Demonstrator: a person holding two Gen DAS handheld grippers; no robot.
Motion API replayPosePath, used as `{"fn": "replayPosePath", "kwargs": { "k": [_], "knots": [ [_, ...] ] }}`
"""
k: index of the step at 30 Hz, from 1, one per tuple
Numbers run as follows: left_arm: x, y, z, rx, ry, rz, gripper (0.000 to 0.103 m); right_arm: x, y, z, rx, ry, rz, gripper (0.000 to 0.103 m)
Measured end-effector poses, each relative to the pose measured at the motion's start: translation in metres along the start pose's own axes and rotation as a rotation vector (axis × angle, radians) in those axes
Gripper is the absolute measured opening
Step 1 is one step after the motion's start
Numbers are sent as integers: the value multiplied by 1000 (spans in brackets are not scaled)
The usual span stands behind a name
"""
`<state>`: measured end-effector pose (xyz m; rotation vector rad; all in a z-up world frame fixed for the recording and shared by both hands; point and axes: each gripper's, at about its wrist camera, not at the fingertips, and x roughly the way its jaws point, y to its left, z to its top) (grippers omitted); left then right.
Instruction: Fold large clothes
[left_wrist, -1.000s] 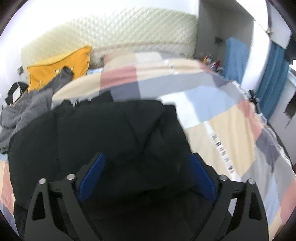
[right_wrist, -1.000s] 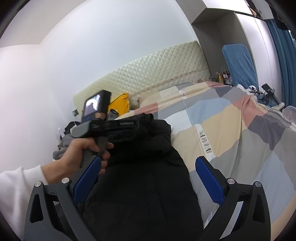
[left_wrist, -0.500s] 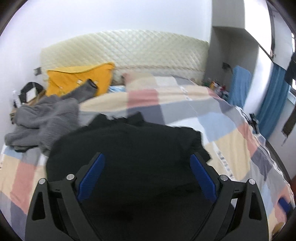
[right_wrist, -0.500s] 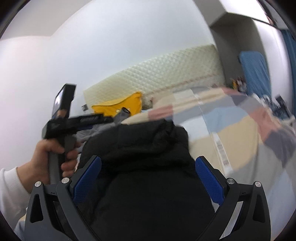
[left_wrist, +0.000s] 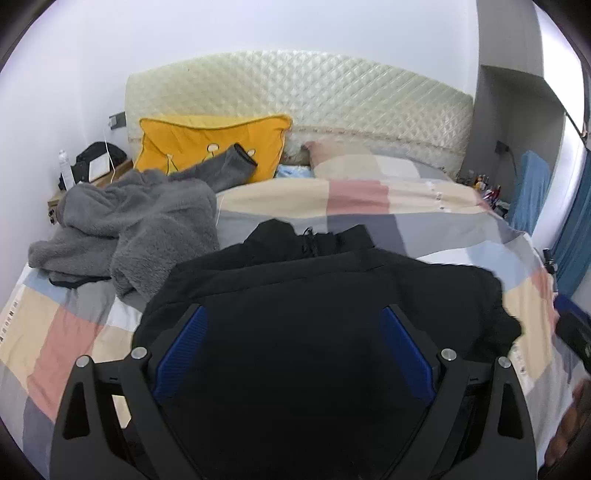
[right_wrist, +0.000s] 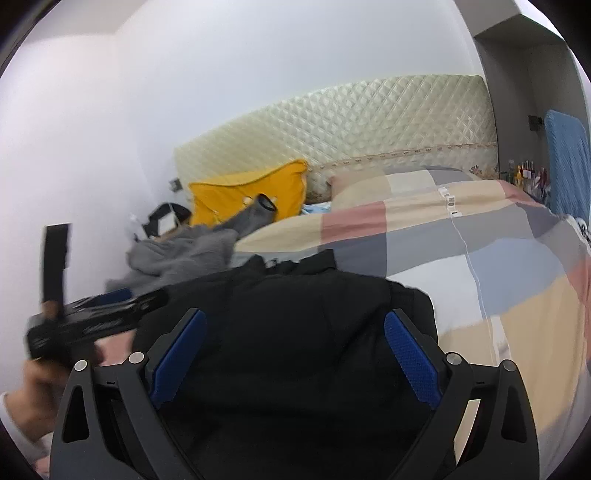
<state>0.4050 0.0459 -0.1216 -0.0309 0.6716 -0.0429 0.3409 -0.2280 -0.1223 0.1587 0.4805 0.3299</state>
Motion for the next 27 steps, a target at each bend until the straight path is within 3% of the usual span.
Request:
{"fn": "replayPosePath", "kwargs": {
  "k": [5, 10, 27],
  "knots": [
    [42, 5, -8, 42, 22, 37, 95, 52, -8, -1, -71, 15, -44, 97],
    [68, -2, -21, 103, 17, 42, 95, 104, -20, -26, -120, 91, -89, 98],
    [122, 12, -32, 57, 92, -42, 95, 147, -28, -63, -74, 131, -109, 100]
  ]
}}
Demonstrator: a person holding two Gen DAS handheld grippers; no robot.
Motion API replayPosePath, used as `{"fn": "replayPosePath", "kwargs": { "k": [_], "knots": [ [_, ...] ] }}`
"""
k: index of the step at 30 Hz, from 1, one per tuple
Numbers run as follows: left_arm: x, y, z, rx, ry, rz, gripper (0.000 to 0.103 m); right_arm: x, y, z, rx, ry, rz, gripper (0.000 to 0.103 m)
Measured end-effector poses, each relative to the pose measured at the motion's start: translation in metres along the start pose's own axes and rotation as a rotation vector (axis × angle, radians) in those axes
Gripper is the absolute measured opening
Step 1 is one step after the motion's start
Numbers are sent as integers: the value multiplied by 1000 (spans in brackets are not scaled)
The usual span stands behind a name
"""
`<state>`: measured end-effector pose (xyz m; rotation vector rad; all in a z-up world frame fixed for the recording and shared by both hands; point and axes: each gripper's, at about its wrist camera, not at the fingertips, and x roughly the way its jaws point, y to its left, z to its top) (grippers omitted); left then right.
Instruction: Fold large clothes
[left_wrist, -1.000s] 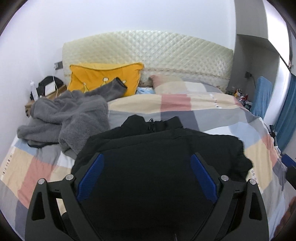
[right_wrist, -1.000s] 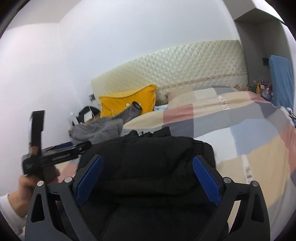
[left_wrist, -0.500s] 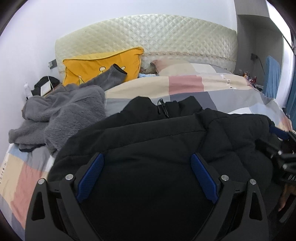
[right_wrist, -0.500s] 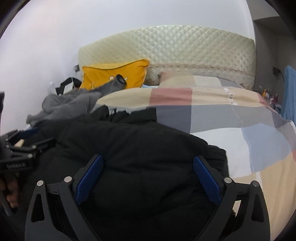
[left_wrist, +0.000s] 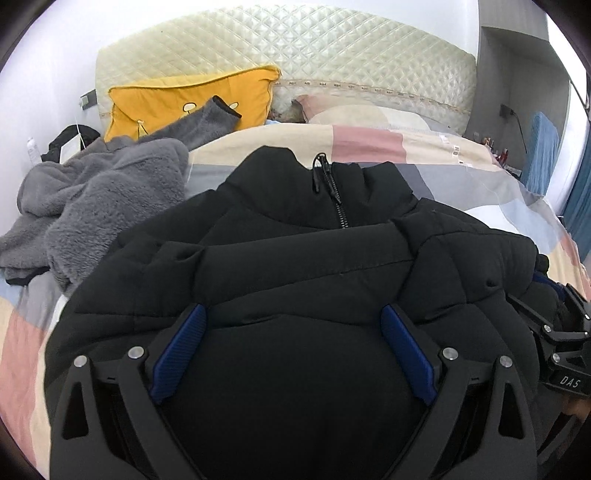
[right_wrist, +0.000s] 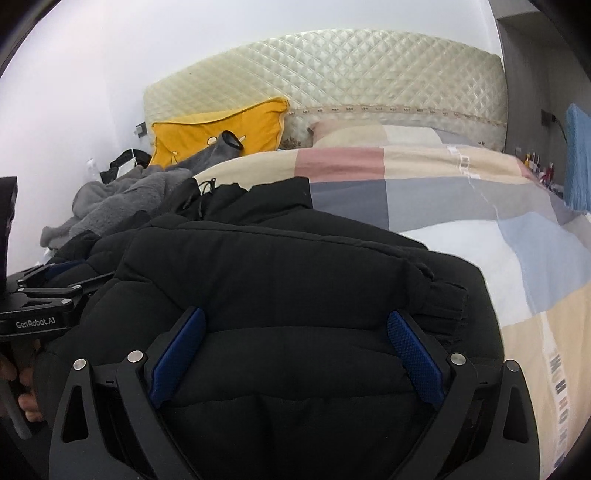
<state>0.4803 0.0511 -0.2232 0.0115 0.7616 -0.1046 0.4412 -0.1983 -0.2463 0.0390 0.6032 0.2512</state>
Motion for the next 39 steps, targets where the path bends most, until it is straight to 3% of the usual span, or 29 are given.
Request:
{"fn": "replayPosePath", "kwargs": {
  "k": [7, 12, 15, 21, 26, 31, 34, 39],
  "knots": [
    [12, -1, -5, 4, 4, 3, 96, 15, -2, -7, 9, 4, 9, 100],
    [1, -5, -8, 53, 2, 20, 97, 14, 1, -5, -4, 58, -9, 98],
    [-17, -1, -12, 87, -13, -2, 98, -14, 15, -7, -22, 2, -94, 97],
    [-65, 21, -17, 165, -36, 33, 98, -70, 18, -19, 17, -54, -58, 97],
    [-95, 50, -26, 162, 9, 96, 102, -106, 11, -22, 25, -38, -71, 98],
    [-91, 56, -47, 226, 167, 124, 102, -136, 9, -19, 9, -41, -68, 98],
    [-78, 44, -59, 312, 208, 229, 102, -151, 6, -20, 27, -49, -51, 98],
    [-62, 47, -52, 215, 211, 294, 103, -161, -3, -25, 23, -50, -59, 98]
  ]
}}
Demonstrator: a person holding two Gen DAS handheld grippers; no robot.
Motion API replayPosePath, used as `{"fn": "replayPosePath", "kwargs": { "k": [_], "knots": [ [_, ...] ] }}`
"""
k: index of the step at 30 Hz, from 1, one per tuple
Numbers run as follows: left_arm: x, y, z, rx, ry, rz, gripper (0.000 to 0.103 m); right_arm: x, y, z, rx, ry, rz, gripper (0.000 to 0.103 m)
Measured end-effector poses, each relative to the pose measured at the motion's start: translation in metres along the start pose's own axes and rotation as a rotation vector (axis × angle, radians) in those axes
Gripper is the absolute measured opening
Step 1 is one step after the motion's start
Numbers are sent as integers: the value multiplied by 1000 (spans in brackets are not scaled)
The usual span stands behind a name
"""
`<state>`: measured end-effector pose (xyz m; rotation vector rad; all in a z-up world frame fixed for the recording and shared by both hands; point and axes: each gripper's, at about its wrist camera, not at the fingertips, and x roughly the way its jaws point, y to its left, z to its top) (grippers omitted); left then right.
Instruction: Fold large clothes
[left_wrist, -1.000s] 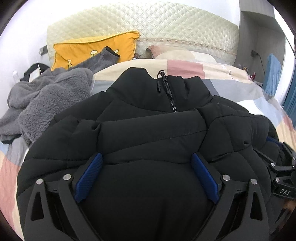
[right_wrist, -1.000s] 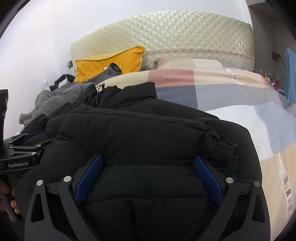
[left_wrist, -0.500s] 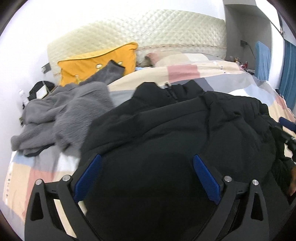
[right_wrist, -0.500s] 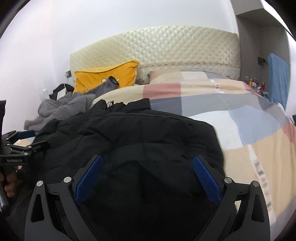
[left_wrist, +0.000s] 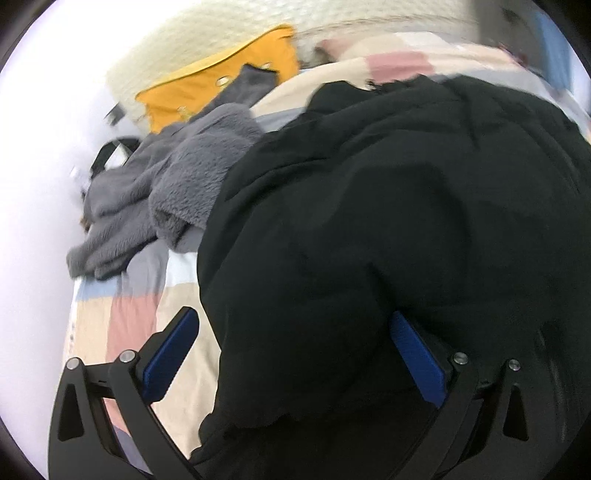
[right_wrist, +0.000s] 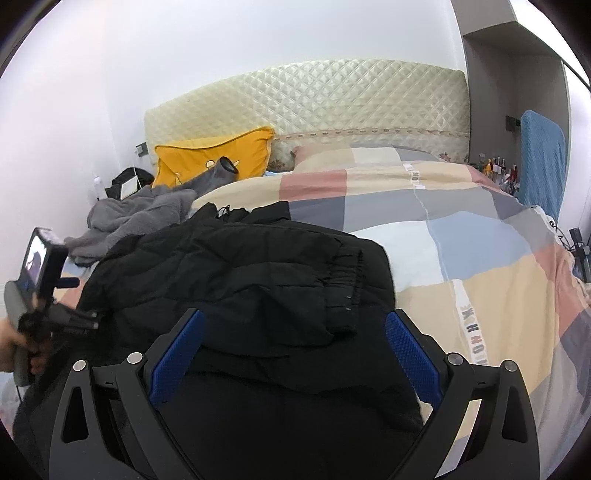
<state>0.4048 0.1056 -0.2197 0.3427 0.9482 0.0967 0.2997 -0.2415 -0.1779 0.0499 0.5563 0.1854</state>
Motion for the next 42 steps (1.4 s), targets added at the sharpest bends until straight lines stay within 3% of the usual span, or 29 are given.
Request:
{"fn": "replayPosePath", "kwargs": {
  "k": [8, 13, 21, 29, 32, 36, 42],
  "knots": [
    [15, 24, 6, -167, 14, 112, 103, -14, -17, -5, 26, -8, -17, 98],
    [-5, 33, -3, -215, 5, 18, 103, -41, -21, -5, 48, -18, 6, 98],
    [-106, 56, -34, -274, -97, -168, 103, -103, -21, -30, 143, -4, -17, 98],
    [-209, 82, -71, -243, -175, -165, 103, -141, -20, -52, 120, 49, 5, 98],
    [-243, 98, -88, -275, -191, -220, 103, -155, -19, -53, 126, 40, 52, 98],
    [-260, 115, -121, -345, -159, -321, 103, -164, -21, -54, 136, 77, 111, 98],
    [-226, 130, -172, -480, -10, -444, 103, -168, -50, -64, 255, 146, 176, 98]
  ]
}}
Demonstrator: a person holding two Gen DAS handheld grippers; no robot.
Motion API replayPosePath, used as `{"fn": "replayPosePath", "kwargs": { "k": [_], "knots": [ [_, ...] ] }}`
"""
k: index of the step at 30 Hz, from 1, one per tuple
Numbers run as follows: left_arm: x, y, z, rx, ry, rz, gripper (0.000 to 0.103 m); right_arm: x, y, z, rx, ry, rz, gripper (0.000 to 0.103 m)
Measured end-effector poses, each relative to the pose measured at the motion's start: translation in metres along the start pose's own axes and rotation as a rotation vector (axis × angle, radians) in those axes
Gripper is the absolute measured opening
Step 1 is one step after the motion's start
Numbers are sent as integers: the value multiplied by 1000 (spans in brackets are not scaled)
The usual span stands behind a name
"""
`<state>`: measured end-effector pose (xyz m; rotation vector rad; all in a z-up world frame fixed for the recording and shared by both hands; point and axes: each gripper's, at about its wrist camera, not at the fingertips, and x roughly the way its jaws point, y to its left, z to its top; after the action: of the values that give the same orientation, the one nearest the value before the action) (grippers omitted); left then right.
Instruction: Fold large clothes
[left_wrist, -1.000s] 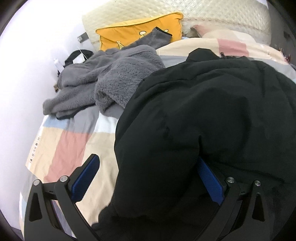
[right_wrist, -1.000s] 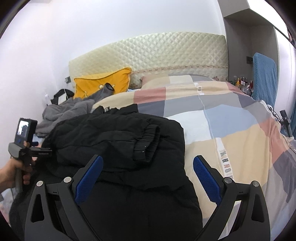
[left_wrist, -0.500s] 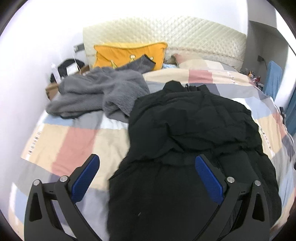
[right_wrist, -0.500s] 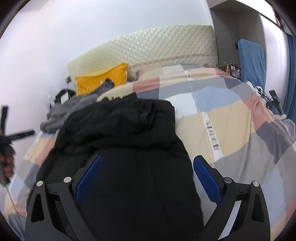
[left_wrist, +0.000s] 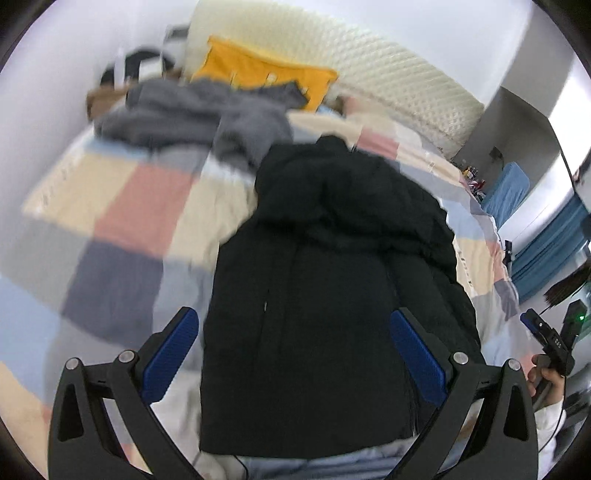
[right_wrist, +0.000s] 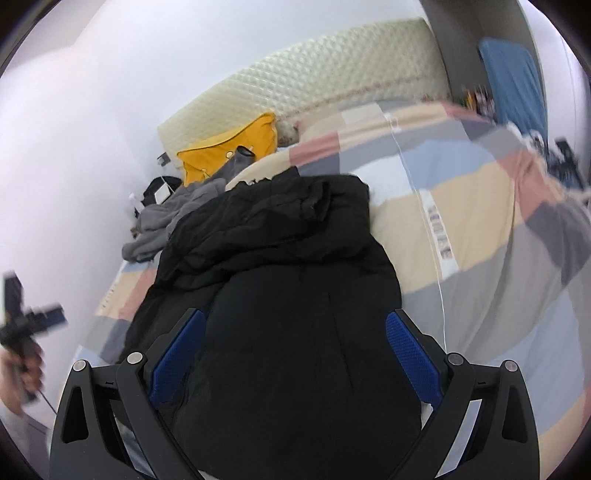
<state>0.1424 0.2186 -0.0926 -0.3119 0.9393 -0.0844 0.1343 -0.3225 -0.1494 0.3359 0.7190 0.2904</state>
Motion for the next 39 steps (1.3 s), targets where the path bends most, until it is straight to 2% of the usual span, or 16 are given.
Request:
{"fn": "replayPosePath", "kwargs": {
  "k": [5, 7, 11, 14, 17, 21, 25, 29, 32, 36, 39],
  "knots": [
    [29, 40, -24, -200, 90, -40, 103, 3, -27, 2, 82, 69, 28, 98],
    [38, 56, -34, -302, 107, -58, 102, 5, -42, 2, 100, 102, -5, 99],
    [61, 76, -50, -477, 160, -117, 102, 13, -84, -6, 267, 153, 5, 99],
    [81, 82, -59, -545, 231, -119, 102, 36, -100, -14, 323, 269, -13, 99],
    [99, 91, -68, -619, 318, -123, 102, 57, -105, -27, 358, 377, 36, 99],
    [111, 98, -77, -660, 409, -88, 102, 77, -109, -43, 402, 485, 61, 99],
    [113, 98, -80, -659, 443, -75, 102, 90, -126, -60, 503, 559, 72, 99],
    [117, 99, -83, -657, 463, -76, 102, 96, -131, -69, 570, 592, 185, 100],
    [120, 101, -84, -658, 478, -75, 102, 92, -112, -58, 485, 580, 258, 100],
    [120, 101, -84, -642, 504, -49, 102, 82, -79, -43, 379, 541, 424, 101],
    [124, 100, -86, -626, 525, -15, 102, 80, -75, -42, 363, 545, 441, 101]
  ]
}}
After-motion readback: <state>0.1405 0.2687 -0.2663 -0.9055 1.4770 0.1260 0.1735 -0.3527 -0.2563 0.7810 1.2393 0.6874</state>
